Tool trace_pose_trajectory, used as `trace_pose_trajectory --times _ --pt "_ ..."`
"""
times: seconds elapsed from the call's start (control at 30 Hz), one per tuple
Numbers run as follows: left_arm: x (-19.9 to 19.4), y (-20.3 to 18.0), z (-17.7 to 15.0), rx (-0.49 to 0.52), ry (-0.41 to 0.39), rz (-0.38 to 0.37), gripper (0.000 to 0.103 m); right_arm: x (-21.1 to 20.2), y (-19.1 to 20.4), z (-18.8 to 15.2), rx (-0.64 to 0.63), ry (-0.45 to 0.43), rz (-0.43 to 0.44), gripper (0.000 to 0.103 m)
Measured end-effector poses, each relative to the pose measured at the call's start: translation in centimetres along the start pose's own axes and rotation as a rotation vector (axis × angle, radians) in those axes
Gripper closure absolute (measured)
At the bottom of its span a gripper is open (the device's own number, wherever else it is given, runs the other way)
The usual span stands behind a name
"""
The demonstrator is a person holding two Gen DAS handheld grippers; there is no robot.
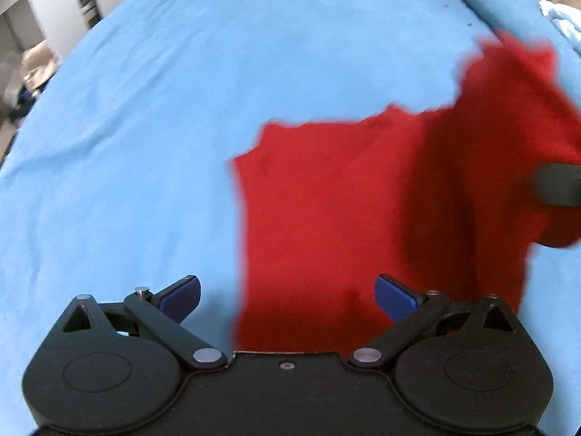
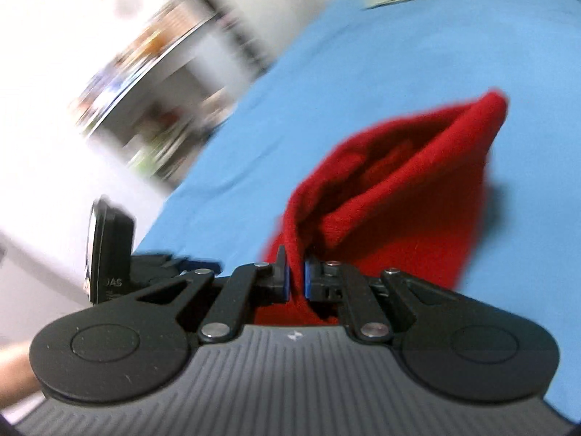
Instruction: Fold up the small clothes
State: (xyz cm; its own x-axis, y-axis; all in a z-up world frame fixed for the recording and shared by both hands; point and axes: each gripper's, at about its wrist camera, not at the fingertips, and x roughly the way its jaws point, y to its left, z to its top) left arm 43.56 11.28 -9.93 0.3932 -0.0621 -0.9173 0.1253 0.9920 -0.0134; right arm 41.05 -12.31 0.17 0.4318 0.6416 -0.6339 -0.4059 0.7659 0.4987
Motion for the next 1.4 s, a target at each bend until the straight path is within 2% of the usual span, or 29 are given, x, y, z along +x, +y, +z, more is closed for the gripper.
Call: trace_pose_trajectory --times 0.07,0.17,0.27,0.3,0.4,0.5,0.53,0.6,0.7,0.73,0.83,0.93,1.0,1.2,1.4 --pt "0.8 2.0 -2.2 -0.003 0.031 0.01 0.0 5.7 2.4 -0.8 -0.065 0.103 0.032 0.081" --pt "2.0 4.3 -5.3 -0.022 0.084 -0.001 0.0 13.0 3.7 -3.4 -0.092 0.216 -0.021 0.081" --pt "2.5 4.8 -7.0 -0.029 0.081 -0.032 0.0 16.4 3.5 -4.9 -0.068 0.254 -0.043 0.076" --pt "2.3 4.7 -7.1 -0.027 0.071 -0.042 0.0 16.4 3.7 -5.1 -0.078 0.249 -0.046 0.072" --pt "1.5 4.3 -7.5 -0.02 0.027 -0.089 0.0 15.2 4.2 -4.7 -0.093 0.228 -0.016 0.032" --pt "0.5 3.8 -7.0 -0.032 -0.014 -0.134 0.0 10.5 3.4 -3.5 -0.057 0.112 -0.012 0.028" --pt "0.3 3.7 -6.8 -0.043 -0.022 -0.149 0.0 8.6 2.7 -3.3 -0.022 0.064 -0.027 0.023" --pt "0.1 3.3 -6.3 -0.06 -0.032 -0.172 0.0 4.4 1.1 -4.3 0.041 -0.033 -0.128 0.017" --pt "-0.3 2.3 -6.0 -0.073 -0.032 -0.188 0.0 1.0 -0.8 -7.5 0.063 -0.072 -0.292 0.016" --pt "-0.1 1.8 -5.9 -0.073 -0.028 -0.188 0.0 0.5 -1.3 -9.1 0.051 -0.059 -0.352 0.016" --pt "0.5 1.1 -5.8 -0.091 -0.025 -0.18 0.0 1.4 -1.5 -13.2 0.005 0.002 -0.448 0.016" --pt "0.7 1.4 -5.9 -0.127 -0.026 -0.187 0.0 3.0 -1.1 -16.3 -0.013 0.035 -0.49 0.018" --pt "0.9 1.7 -5.8 -0.144 -0.03 -0.189 0.0 3.8 -1.0 -17.2 0.012 0.014 -0.504 0.018" --pt "0.0 2.4 -5.4 -0.175 -0.04 -0.187 0.0 6.5 -0.1 -17.6 0.104 -0.06 -0.548 0.018" --pt "0.4 3.0 -5.3 -0.184 -0.039 -0.17 0.0 7.5 -0.2 -17.8 0.063 -0.065 -0.589 0.018"
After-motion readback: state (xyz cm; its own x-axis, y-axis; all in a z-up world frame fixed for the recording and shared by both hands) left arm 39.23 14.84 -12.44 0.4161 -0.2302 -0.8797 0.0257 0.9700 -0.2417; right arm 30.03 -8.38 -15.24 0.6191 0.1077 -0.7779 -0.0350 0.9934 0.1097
